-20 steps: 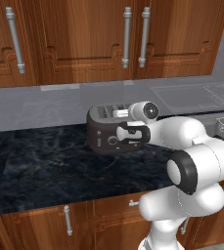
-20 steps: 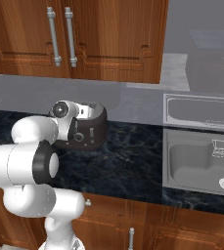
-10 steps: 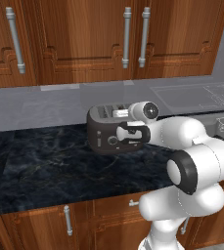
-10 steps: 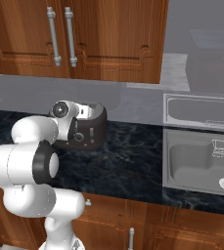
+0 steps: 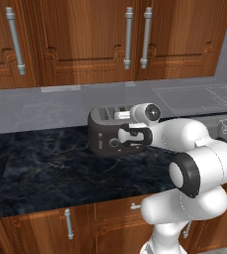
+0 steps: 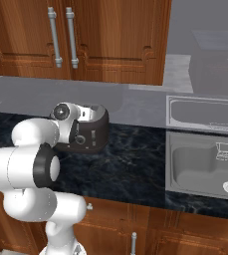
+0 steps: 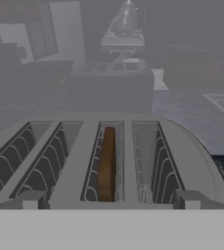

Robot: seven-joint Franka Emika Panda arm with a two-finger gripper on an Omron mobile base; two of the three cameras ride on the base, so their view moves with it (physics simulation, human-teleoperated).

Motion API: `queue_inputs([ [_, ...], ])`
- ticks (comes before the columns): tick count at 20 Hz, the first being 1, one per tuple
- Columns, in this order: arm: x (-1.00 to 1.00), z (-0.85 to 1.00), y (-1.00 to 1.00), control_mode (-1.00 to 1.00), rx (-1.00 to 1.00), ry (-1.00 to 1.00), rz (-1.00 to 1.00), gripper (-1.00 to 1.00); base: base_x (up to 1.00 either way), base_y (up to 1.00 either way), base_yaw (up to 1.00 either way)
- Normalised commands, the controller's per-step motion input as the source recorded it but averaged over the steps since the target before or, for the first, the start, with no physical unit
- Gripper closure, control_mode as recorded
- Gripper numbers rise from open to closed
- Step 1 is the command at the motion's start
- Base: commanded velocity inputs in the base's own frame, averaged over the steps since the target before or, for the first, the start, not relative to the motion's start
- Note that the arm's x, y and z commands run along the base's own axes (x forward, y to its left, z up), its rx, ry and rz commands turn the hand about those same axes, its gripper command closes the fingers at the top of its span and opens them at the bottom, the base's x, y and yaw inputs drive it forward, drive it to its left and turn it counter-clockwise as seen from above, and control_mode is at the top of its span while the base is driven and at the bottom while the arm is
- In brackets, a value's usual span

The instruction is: Start the toaster. Once the lever pops up, take the bread to the plate on the dining counter.

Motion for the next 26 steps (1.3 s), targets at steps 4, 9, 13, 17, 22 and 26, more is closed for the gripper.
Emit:
queue_inputs([
  [4,0.0,0.0,0.0,-1.0,0.0,0.0,0.0,-1.0,0.0,0.0,0.0],
  [9,0.0,0.0,0.0,-1.0,0.0,0.0,0.0,-1.0,0.0,0.0,0.0],
  [13,0.0,0.0,0.0,-1.0,0.0,0.0,0.0,-1.0,0.0,0.0,0.0],
  [17,0.0,0.0,0.0,-1.0,0.0,0.0,0.0,-1.0,0.0,0.0,0.0],
  [22,0.0,0.0,0.0,-1.0,0.0,0.0,0.0,-1.0,0.0,0.0,0.0],
  [26,0.0,0.0,0.0,-1.0,0.0,0.0,0.0,-1.0,0.0,0.0,0.0],
])
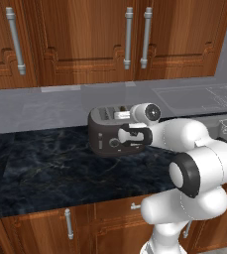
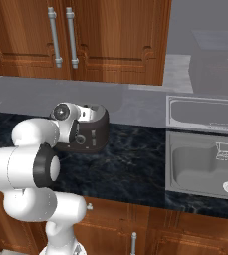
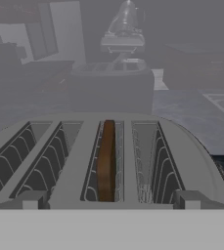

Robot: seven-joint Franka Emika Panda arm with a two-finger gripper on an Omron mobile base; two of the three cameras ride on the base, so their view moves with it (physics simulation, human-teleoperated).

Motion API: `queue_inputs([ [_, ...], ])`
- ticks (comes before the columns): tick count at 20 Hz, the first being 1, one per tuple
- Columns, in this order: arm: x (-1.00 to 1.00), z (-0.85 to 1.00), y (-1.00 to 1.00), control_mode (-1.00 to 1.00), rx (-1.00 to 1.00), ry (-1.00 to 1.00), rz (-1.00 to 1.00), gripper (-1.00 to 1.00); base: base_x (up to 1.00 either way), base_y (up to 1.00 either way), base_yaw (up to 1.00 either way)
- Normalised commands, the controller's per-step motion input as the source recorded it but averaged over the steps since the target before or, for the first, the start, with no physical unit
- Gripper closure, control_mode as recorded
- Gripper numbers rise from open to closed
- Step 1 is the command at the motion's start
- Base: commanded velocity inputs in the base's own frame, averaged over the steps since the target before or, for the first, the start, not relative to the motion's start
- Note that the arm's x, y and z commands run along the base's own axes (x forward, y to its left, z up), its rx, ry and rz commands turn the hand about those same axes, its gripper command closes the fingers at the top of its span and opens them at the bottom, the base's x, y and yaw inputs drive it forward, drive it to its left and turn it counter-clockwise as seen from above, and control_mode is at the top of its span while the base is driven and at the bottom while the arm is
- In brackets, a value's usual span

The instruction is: Start the toaster. Once the lever pops up, take the bread to the plate on the dining counter.

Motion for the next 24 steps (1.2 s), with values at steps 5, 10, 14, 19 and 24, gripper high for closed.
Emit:
queue_inputs([
  [5,0.0,0.0,0.0,-1.0,0.0,0.0,0.0,-1.0,0.0,0.0,0.0],
  [10,0.0,0.0,0.0,-1.0,0.0,0.0,0.0,-1.0,0.0,0.0,0.0],
  [14,0.0,0.0,0.0,-1.0,0.0,0.0,0.0,-1.0,0.0,0.0,0.0],
  [19,0.0,0.0,0.0,-1.0,0.0,0.0,0.0,-1.0,0.0,0.0,0.0],
  [24,0.0,0.0,0.0,-1.0,0.0,0.0,0.0,-1.0,0.0,0.0,0.0],
])
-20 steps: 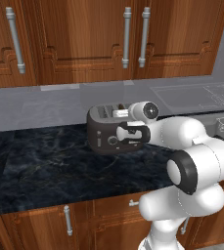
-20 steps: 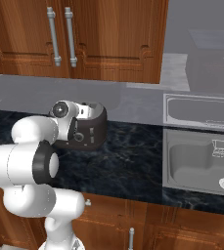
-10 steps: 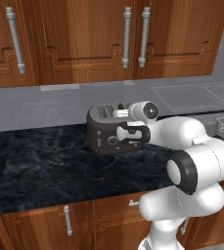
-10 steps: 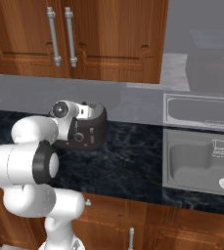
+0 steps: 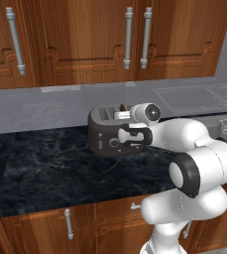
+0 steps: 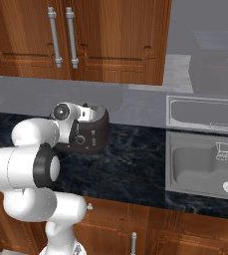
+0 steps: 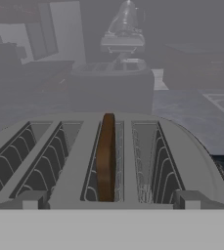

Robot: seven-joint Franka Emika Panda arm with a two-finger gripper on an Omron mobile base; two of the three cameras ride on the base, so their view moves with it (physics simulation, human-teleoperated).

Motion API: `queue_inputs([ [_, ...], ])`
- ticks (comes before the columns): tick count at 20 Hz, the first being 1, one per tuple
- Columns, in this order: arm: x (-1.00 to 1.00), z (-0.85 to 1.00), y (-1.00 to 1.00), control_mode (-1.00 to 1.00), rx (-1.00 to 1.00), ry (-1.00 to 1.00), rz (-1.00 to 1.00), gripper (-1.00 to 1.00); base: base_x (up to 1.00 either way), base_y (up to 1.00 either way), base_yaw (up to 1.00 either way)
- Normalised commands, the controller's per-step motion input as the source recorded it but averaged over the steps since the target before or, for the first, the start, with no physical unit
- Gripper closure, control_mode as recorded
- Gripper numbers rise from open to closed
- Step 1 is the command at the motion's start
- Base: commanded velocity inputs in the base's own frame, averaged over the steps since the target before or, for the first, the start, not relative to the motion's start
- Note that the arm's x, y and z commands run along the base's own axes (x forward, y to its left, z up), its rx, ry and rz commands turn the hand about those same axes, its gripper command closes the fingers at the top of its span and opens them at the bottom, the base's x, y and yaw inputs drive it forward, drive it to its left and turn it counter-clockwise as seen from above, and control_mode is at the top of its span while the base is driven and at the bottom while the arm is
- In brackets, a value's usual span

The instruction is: Start the toaster. Once the lever pops up, take the bread to the plate on the dining counter.

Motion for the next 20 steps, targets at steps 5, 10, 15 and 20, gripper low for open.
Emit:
queue_inputs([
  [5,0.0,0.0,0.0,-1.0,0.0,0.0,0.0,-1.0,0.0,0.0,0.0],
  [10,0.0,0.0,0.0,-1.0,0.0,0.0,0.0,-1.0,0.0,0.0,0.0],
  [15,0.0,0.0,0.0,-1.0,0.0,0.0,0.0,-1.0,0.0,0.0,0.0],
  [20,0.0,0.0,0.0,-1.0,0.0,0.0,0.0,-1.0,0.0,0.0,0.0],
])
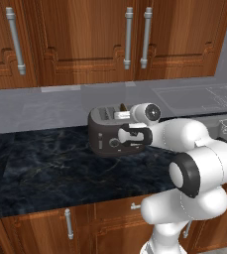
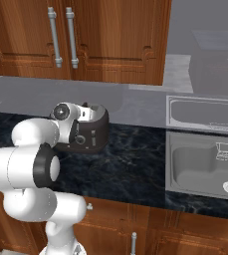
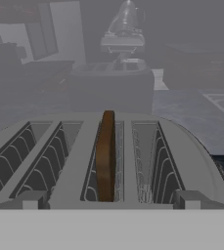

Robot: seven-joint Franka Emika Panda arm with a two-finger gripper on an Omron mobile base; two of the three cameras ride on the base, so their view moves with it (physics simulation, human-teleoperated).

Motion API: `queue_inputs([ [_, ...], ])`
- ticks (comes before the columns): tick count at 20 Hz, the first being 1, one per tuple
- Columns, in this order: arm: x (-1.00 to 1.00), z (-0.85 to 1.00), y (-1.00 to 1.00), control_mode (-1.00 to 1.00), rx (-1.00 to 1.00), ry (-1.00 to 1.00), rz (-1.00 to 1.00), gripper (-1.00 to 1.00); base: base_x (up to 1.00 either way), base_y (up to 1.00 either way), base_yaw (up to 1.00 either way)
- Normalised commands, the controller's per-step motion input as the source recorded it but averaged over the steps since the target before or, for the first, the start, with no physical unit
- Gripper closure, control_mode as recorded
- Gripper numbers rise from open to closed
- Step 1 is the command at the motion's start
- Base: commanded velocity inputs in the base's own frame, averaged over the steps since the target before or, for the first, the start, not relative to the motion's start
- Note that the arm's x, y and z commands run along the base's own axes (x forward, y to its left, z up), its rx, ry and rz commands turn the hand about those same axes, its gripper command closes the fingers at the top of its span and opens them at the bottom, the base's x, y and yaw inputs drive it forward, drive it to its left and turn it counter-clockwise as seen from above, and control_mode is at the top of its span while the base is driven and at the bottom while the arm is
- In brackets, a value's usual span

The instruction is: Start the toaster. Once the lever pops up, take the bread to the plate on the dining counter.

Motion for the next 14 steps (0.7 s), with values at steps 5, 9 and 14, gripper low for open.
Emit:
queue_inputs([
  [5,0.0,0.0,0.0,-1.0,0.0,0.0,0.0,-1.0,0.0,0.0,0.0],
  [9,0.0,0.0,0.0,-1.0,0.0,0.0,0.0,-1.0,0.0,0.0,0.0],
  [14,0.0,0.0,0.0,-1.0,0.0,0.0,0.0,-1.0,0.0,0.0,0.0],
])
